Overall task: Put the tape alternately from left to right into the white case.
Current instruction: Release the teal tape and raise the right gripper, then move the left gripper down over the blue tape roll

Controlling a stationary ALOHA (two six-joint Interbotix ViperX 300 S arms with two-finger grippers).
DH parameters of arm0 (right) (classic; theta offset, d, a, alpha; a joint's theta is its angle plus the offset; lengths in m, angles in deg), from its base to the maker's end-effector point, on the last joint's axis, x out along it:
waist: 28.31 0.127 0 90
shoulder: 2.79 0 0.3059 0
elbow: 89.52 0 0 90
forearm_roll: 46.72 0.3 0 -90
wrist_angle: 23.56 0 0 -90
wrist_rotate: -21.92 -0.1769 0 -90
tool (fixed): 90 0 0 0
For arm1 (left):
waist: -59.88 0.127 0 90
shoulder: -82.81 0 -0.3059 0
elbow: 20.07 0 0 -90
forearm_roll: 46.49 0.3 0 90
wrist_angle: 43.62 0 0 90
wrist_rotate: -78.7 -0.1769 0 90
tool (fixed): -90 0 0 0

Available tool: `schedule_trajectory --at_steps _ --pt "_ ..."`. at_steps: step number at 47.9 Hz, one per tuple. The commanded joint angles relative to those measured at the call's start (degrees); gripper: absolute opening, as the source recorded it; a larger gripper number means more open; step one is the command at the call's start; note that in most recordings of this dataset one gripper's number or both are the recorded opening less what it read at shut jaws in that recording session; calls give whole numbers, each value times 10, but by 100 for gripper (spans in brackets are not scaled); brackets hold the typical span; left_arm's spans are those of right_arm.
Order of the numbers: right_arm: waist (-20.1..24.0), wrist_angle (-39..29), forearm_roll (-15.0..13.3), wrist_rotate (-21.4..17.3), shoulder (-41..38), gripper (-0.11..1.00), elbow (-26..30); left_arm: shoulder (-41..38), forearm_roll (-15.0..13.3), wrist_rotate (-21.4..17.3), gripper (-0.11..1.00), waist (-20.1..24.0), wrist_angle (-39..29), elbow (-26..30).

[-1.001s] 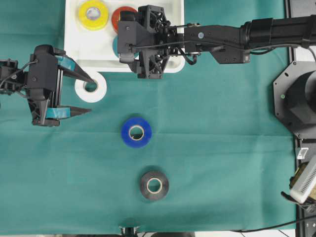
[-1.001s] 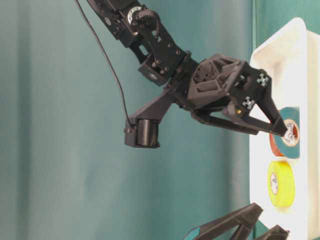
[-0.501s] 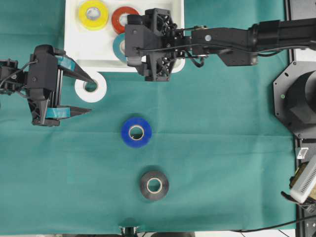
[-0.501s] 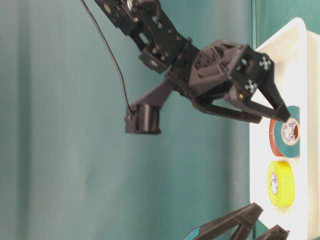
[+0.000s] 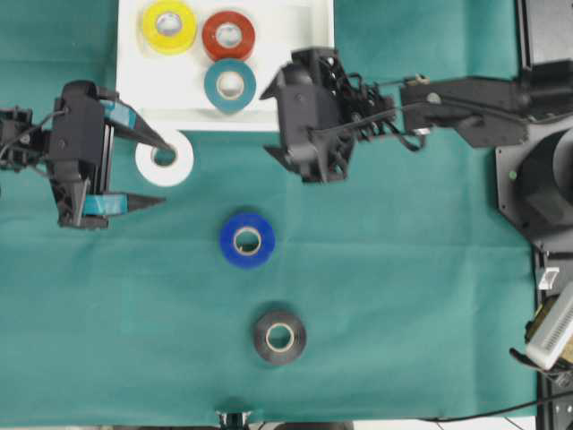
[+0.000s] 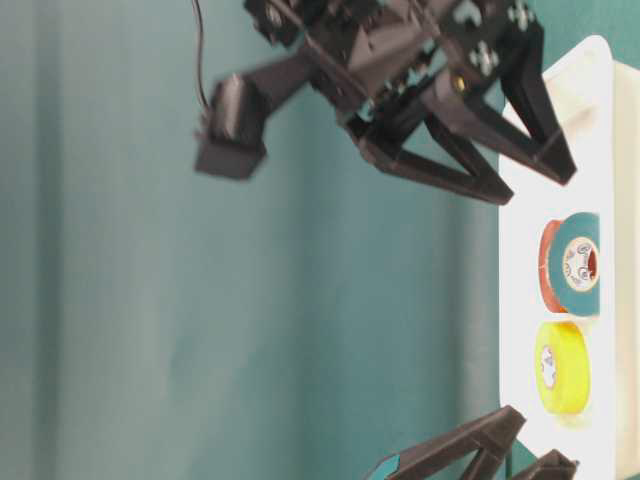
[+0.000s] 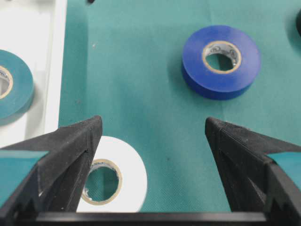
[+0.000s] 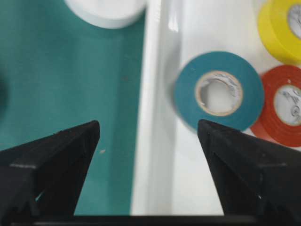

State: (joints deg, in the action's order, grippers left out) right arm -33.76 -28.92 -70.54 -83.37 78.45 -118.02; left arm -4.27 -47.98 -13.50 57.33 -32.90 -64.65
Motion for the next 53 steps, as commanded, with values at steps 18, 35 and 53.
schedule_trajectory --at_steps 18,35,53 --pt "9 39 1 -2 76 82 -62 5 0 4 96 -6 4 18" --pt "11 39 1 -2 75 82 -62 3 -2 57 96 -20 3 33" --pt "11 39 1 -2 75 82 -63 0 -2 134 95 -20 3 45"
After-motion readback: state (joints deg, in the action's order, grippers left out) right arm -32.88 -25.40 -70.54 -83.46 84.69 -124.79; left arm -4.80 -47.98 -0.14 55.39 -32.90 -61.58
